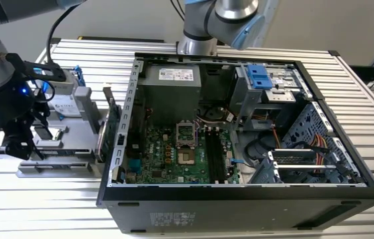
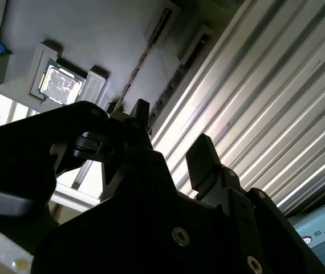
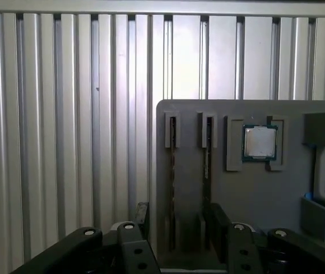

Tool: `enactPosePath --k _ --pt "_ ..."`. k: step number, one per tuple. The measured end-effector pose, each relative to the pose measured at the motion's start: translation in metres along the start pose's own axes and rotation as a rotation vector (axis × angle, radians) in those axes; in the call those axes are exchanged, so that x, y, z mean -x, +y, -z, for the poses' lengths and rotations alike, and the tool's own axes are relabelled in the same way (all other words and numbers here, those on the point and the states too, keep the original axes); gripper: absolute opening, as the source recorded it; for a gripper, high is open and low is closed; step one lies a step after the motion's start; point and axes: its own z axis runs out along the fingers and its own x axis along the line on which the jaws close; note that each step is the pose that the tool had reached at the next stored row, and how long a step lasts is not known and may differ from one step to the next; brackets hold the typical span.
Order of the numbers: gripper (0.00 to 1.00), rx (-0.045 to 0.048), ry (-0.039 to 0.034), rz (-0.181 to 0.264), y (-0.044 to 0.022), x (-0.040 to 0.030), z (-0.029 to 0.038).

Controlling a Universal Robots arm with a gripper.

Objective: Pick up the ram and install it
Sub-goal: 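Pick up the ram and move it above insertion slot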

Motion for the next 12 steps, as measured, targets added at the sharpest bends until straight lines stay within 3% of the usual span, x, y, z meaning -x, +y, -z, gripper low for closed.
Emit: enactPosePath --k 12 --pt "1.00 0.0002 -0.0001 0.000 0.0000 -0.0001 -0.0074"
